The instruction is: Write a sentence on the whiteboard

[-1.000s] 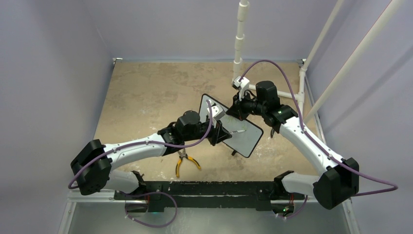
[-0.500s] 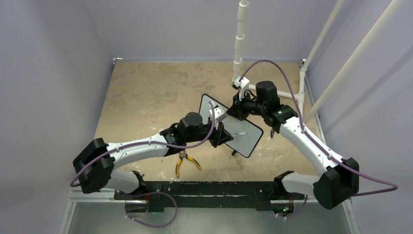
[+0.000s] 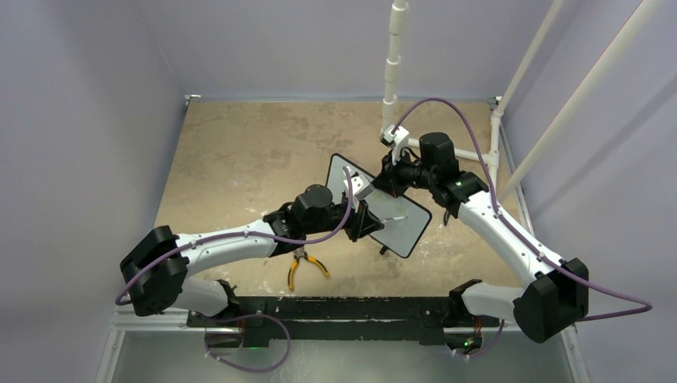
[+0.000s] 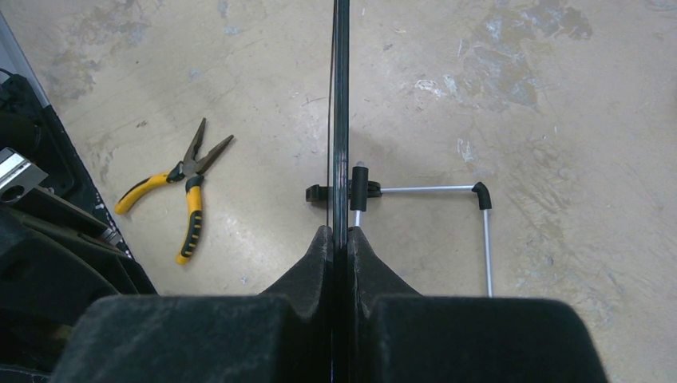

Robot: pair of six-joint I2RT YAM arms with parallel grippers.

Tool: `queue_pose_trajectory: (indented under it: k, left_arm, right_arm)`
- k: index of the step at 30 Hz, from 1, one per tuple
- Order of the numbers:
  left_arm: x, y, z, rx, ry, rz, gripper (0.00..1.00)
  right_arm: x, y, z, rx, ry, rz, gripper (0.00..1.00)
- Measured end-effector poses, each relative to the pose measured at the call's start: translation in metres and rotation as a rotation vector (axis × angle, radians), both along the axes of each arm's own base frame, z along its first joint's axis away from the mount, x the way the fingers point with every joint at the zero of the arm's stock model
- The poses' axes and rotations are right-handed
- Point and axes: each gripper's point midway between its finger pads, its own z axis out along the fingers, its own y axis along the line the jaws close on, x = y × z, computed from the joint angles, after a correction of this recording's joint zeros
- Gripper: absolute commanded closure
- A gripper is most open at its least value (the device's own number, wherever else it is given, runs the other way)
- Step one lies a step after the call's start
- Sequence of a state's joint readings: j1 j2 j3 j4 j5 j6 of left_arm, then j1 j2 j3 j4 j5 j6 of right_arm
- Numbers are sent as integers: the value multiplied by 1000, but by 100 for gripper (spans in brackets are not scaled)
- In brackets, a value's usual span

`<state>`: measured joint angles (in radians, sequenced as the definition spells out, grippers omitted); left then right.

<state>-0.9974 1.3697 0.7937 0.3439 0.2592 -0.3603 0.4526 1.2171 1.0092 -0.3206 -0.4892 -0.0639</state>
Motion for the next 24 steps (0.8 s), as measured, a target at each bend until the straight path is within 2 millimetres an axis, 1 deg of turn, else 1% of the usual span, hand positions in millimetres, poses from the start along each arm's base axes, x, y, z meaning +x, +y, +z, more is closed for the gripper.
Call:
queue_pose_trajectory:
  k: [8, 17, 24]
  left_arm:
    - [1, 0, 2, -10, 5, 10, 100]
    - [4, 0, 17, -51, -12, 32, 100]
    - [5, 2, 17, -52, -15, 42, 100]
  right_arm:
    - [0, 0, 0, 0, 0, 0, 100]
    - [0, 0, 0, 0, 0, 0, 100]
    - [0, 0, 0, 0, 0, 0, 100]
